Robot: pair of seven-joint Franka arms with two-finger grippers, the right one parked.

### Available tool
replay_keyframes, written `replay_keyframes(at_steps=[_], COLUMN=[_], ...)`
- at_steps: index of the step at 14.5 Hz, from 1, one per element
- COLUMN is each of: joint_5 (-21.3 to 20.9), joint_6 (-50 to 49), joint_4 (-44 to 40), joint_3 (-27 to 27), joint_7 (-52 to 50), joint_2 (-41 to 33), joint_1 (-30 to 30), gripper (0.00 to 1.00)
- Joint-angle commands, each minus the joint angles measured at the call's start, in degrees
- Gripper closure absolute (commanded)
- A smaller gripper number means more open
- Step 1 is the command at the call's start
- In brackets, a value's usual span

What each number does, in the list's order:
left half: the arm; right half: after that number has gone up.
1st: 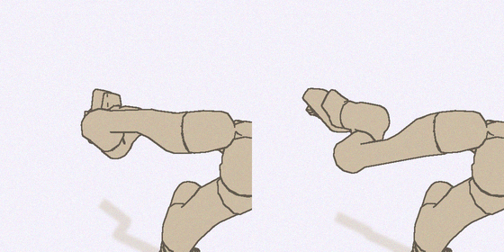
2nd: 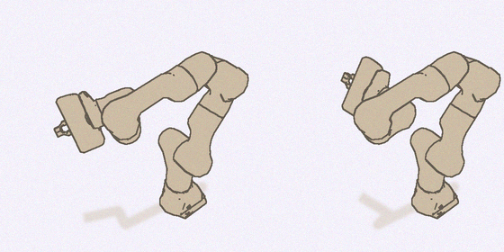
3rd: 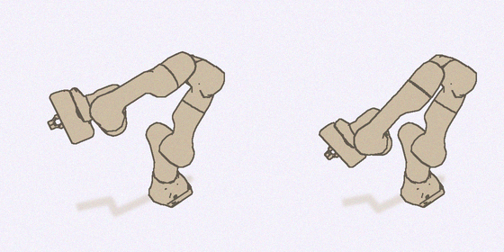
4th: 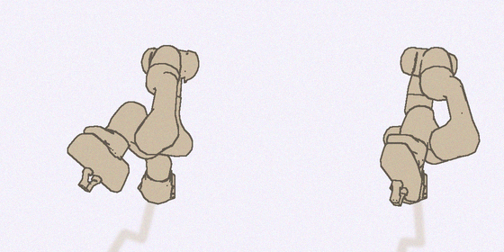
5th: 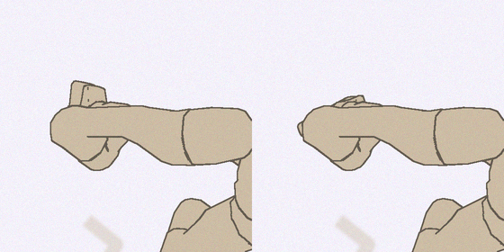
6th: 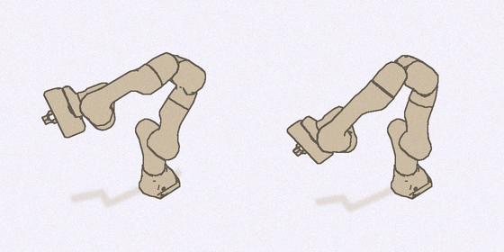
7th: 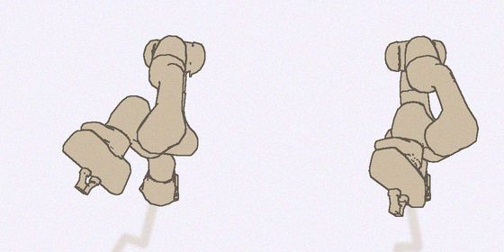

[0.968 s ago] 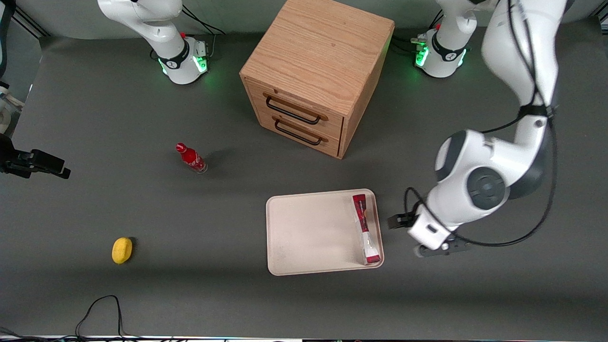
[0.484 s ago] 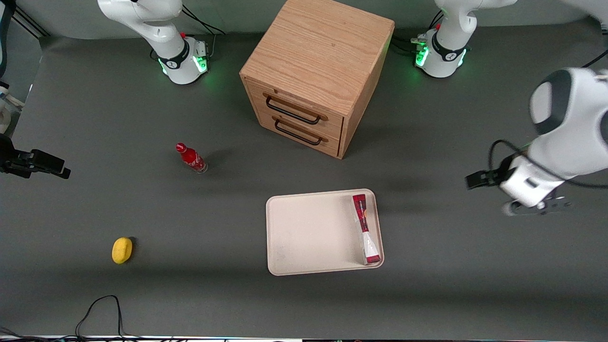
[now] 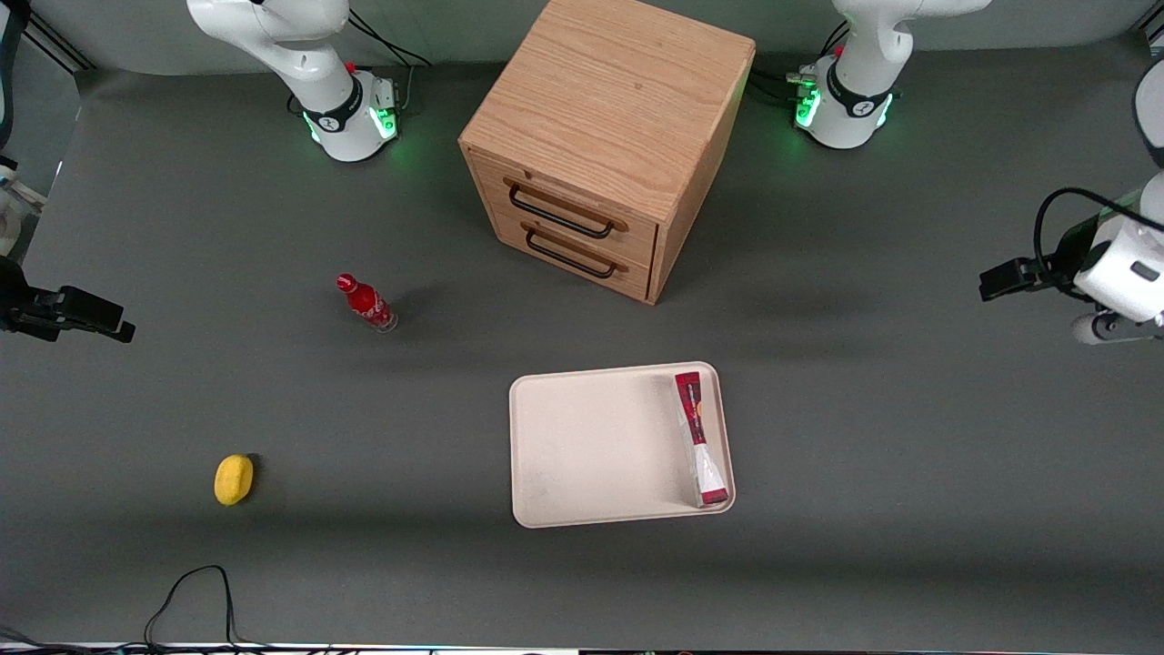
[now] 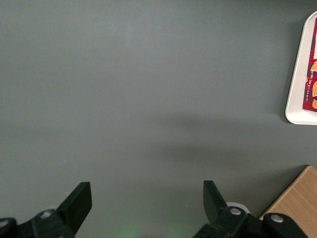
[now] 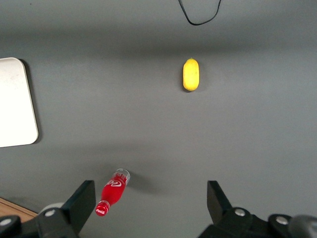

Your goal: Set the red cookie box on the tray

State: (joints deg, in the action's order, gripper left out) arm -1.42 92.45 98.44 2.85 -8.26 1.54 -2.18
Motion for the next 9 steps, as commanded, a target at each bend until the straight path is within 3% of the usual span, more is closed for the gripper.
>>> replay_keyframes(at_steps=[1,3,5,9], joint_5=[-0.9,-0.4,0.0,1.8], joint_6=[-4.0,-5.3,-8.5,-9.0], joint_4=[0.1,-2.5,-6.2,-7.0], joint_3=[-1.5,-5.7,-2.5,-1.4], joint_7=[-4.4,-4.4,-4.5,-4.2], joint_2=[-2.3,-2.2,-0.9,0.0], joint_1=[1.4,4.9,1.3,1.0], gripper=[0.00,0.00,0.00,0.00])
